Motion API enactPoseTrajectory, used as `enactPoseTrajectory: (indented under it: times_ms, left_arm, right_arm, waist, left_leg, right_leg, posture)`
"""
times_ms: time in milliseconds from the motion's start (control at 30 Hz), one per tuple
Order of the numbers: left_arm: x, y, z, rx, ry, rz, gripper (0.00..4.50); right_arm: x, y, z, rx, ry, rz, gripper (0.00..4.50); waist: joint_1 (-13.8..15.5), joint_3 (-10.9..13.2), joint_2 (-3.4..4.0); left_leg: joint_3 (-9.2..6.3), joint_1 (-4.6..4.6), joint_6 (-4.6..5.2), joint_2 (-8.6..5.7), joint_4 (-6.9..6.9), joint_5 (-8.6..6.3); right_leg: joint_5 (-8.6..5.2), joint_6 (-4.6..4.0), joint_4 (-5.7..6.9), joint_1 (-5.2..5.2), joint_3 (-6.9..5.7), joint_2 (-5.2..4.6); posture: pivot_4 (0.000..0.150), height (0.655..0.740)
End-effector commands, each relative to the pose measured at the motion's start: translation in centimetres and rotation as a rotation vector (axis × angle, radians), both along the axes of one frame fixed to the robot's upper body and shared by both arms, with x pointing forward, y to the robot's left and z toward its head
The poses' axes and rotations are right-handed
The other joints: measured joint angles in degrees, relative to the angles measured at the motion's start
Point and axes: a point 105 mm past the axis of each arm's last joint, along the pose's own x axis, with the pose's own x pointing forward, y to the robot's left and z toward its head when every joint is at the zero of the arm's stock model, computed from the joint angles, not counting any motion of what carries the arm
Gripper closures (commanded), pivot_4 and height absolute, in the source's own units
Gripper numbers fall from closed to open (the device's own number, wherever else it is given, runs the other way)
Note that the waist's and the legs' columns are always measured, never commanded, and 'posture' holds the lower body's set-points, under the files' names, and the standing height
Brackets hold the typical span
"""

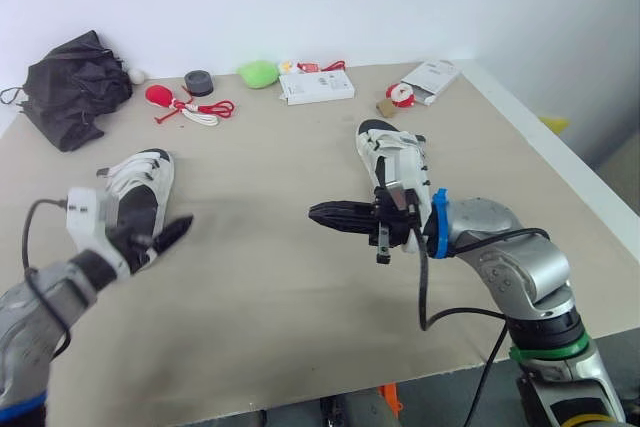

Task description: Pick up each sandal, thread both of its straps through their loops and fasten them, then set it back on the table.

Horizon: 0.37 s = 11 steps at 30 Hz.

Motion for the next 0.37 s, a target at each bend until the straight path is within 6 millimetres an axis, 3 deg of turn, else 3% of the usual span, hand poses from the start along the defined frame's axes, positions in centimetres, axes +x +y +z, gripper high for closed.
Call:
enactPoseTrajectory:
  times_ms: [33,233,367]
  left_arm:
    - [-2.7,-1.1,1.5,-0.055,-0.033,-0.075,0.05]
    - [-6.9,-3.9,-1.0,-0.066,0.103,-0.226,0.05]
    - [-7.4,-4.1,-1.8,-0.069,0.113,-0.227,0.05]
  right_arm:
    - [-0.5,-0.8,0.6,0.012,0.005,0.025,4.5]
    - [-2.6,-2.3,-4.5,-0.141,0.115,0.009,4.5]
    - [-2.6,-3.0,-7.4,-0.191,0.163,-0.108,4.5]
  waist:
    - [0.0,0.0,0.0]
    - [0.3,0.0,-0.04]
    - [0.2,0.0,-0.02]
  left_leg:
    - [0.01,-0.01,0.0,0.01,0.0,0.0]
    - [-0.03,-0.03,-0.02,-0.04,-0.03,-0.02]
    - [0.0,-0.01,-0.02,-0.05,0.01,-0.02]
  right_leg:
    - [0.0,0.0,0.01,0.01,0.01,0.0]
    - [-0.14,-0.11,0.0,-0.02,-0.03,-0.02]
    - [-0.24,-0.31,0.0,-0.05,0.02,0.07]
  posture:
    - [0.15,0.74]
    - [0.15,0.74]
    - [0.15,0.74]
